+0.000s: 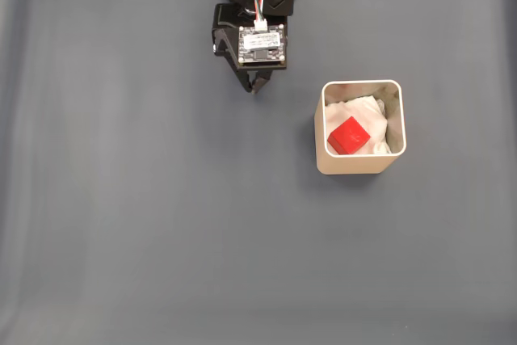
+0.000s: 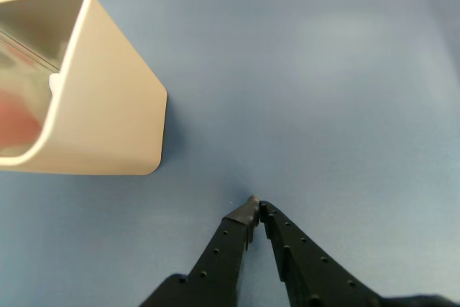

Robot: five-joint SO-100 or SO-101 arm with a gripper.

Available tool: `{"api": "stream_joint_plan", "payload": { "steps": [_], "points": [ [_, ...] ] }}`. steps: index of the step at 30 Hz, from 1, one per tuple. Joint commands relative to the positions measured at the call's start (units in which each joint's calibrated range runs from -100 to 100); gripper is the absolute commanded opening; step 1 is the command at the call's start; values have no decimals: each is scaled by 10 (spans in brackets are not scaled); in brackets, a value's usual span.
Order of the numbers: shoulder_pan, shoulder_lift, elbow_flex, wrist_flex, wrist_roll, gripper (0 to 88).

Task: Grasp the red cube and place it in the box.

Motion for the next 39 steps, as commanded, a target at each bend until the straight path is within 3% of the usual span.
{"api": "stream_joint_plan", "payload": {
  "steps": [1,7,15,30,39],
  "points": [
    [6,-26,11,12,-2,2],
    [15,-70,69,16,1,2],
    [13,-103,71,132,-1,2],
    [22,-103,71,235,-1,2],
    [22,-104,71,231,-12,7]
  ]
}}
